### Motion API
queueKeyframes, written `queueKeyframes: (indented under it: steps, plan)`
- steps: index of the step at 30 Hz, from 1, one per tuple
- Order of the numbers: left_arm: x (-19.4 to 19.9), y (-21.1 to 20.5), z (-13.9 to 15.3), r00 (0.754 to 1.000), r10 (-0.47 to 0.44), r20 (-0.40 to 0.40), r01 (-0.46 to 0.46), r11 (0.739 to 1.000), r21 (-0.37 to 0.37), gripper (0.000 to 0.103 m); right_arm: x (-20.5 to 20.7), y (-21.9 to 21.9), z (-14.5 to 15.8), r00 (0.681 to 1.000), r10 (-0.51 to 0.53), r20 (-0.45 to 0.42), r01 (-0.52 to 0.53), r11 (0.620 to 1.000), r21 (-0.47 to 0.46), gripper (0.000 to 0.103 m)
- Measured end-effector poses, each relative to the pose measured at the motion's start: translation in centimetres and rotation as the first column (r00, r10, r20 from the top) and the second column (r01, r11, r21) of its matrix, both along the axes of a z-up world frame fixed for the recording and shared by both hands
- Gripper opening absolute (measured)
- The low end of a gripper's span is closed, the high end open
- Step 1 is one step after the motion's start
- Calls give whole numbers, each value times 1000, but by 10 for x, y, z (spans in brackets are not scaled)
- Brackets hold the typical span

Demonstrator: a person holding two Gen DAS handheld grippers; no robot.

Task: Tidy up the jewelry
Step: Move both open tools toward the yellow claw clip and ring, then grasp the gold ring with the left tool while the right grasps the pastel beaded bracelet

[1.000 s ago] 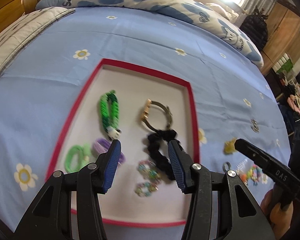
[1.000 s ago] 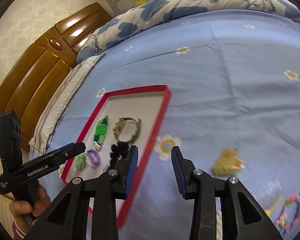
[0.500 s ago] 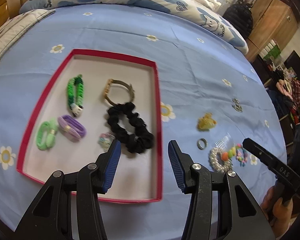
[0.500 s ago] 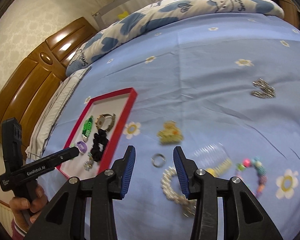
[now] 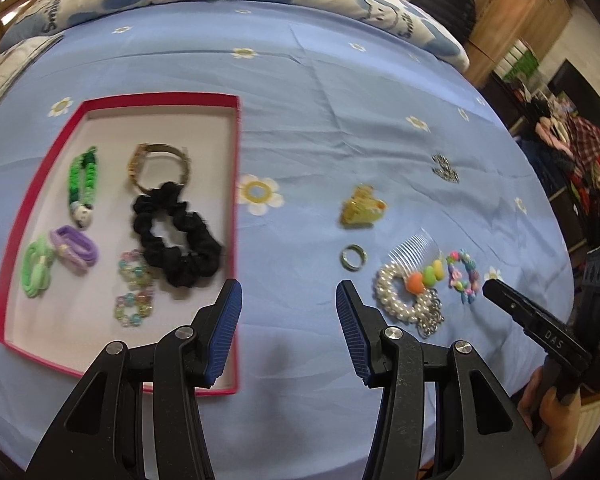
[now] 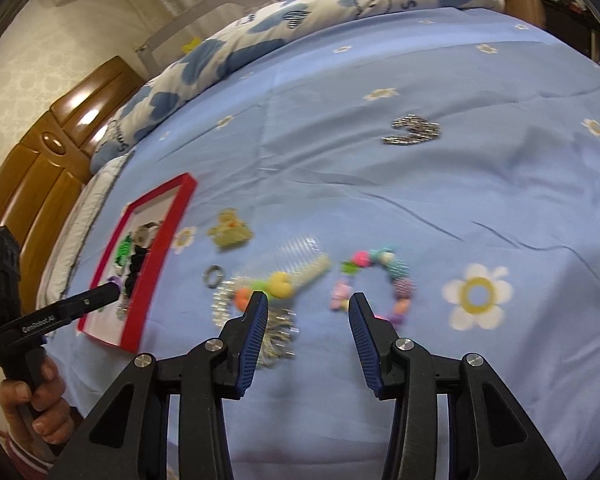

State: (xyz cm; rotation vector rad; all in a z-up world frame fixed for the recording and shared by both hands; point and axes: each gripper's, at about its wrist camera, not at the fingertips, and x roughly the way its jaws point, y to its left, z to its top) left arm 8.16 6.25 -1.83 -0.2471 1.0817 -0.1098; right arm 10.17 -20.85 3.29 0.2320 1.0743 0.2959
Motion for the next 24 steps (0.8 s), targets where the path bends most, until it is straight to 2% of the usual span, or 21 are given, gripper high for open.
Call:
queueKeyframes:
  steps: [7,11,21,24]
  plan:
    - [18,-29,-13,998,-58,-22,59,998,23,48,3,-15,-12,1000,-26,-9,25,999,-46,45]
    - [31,-40,-22,996,-85,-36,86,996,32,48,5,-17,-16,1000,-21,-4,21,996,-86,50]
    - [54,-62,-51,989,-123,-85,128,990,54,48,13,-19,-30,1000,-11,-17,9,997,-82,50]
    - [57,-67,-55,988,-130,-86,138,987,85,47,14,-15,-33,1000,0,-12,-1,996,-91,50]
